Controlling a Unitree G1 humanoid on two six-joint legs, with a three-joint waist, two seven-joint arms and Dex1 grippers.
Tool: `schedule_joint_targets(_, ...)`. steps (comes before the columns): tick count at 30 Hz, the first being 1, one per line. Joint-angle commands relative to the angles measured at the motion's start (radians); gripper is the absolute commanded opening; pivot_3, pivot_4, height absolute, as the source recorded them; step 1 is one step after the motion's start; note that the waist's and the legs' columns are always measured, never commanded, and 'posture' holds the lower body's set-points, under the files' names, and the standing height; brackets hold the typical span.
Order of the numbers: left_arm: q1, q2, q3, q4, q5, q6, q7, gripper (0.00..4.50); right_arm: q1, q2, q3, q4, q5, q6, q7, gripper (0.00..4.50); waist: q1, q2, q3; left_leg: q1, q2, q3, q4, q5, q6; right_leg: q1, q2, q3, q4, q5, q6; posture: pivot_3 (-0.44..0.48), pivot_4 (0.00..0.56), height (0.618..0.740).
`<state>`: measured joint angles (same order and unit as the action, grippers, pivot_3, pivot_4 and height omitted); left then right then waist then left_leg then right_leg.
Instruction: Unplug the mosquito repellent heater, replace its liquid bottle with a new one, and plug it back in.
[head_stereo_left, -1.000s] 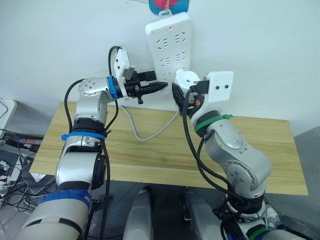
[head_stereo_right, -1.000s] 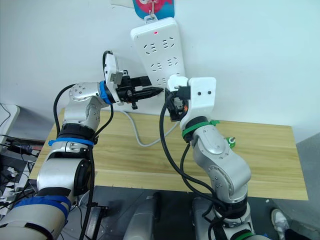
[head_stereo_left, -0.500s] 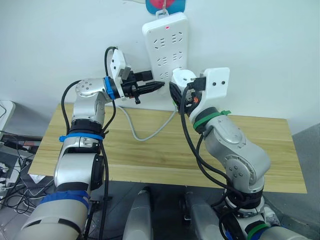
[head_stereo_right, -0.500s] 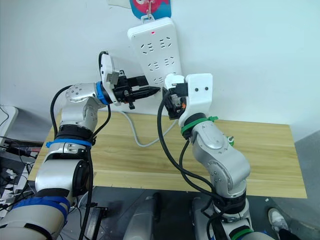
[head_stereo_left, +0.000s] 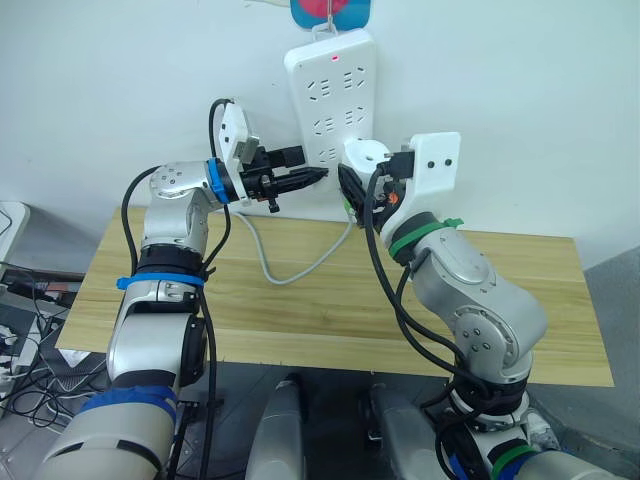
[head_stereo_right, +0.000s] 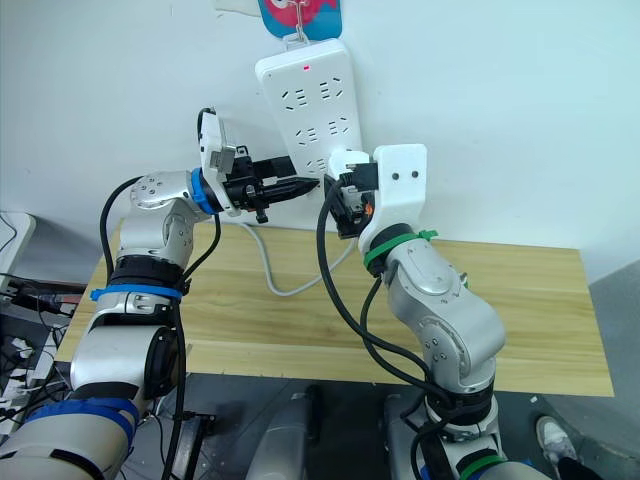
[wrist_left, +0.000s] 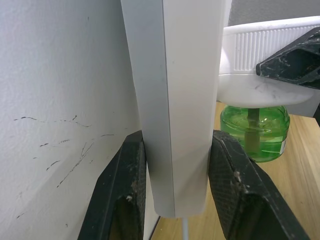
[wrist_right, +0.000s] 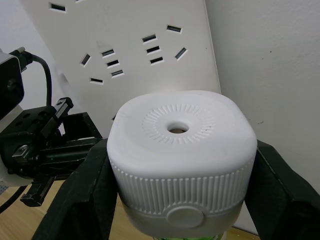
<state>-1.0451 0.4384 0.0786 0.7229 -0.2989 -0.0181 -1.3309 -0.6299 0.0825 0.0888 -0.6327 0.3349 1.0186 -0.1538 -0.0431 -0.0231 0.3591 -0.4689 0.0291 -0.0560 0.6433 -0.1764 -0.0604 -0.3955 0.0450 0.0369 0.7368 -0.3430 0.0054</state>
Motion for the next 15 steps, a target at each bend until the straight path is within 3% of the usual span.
schedule_joint_targets(1, -0.013, -0.042, -0.074, -0.090, -0.019, -0.048, -0.146, 1.39, -0.037, 0.008, -0.021, 0.003, -0.012, -0.013, 0.000, 3.02, 0.000, 0.000, 0.000, 0.000, 0.000, 0.000, 0.000, 0.000, 0.000, 0.000, 0.000, 0.000, 0.000, 0.000, 0.000, 0.012, 0.312, 0.740)
schedule_joint_targets(2, -0.016, -0.042, -0.071, -0.081, -0.013, -0.059, -0.137, 1.39, -0.034, 0.006, -0.023, -0.004, -0.008, -0.011, 0.005, 3.02, 0.000, 0.000, 0.000, 0.000, 0.000, 0.000, 0.000, 0.000, 0.000, 0.000, 0.000, 0.000, 0.000, 0.000, 0.000, 0.011, 0.312, 0.740)
schedule_joint_targets(3, -0.022, -0.043, -0.066, -0.070, -0.009, -0.063, -0.122, 1.39, -0.031, 0.003, -0.025, -0.012, -0.003, -0.007, 0.008, 3.74, 0.000, 0.000, 0.000, 0.000, 0.000, 0.000, 0.000, 0.000, 0.000, 0.000, 0.000, 0.000, 0.000, 0.000, 0.000, 0.008, 0.313, 0.740)
schedule_joint_targets(6, -0.039, -0.044, -0.052, -0.043, 0.001, -0.073, -0.096, 1.39, -0.025, -0.013, -0.027, -0.037, 0.002, 0.011, 0.020, 4.46, 0.010, -0.002, -0.001, 0.000, -0.001, 0.001, 0.000, 0.000, 0.000, 0.000, -0.001, -0.002, 0.000, 0.000, 0.000, 0.007, 0.311, 0.740)
schedule_joint_targets(15, -0.043, -0.040, -0.053, -0.025, 0.006, -0.084, -0.100, 1.39, 0.014, -0.015, -0.080, -0.231, 0.071, 0.184, 0.035, 4.46, 0.011, -0.002, -0.001, -0.002, -0.002, -0.001, -0.007, 0.000, 0.000, 0.000, -0.002, -0.004, -0.002, 0.000, 0.000, 0.004, 0.313, 0.740)
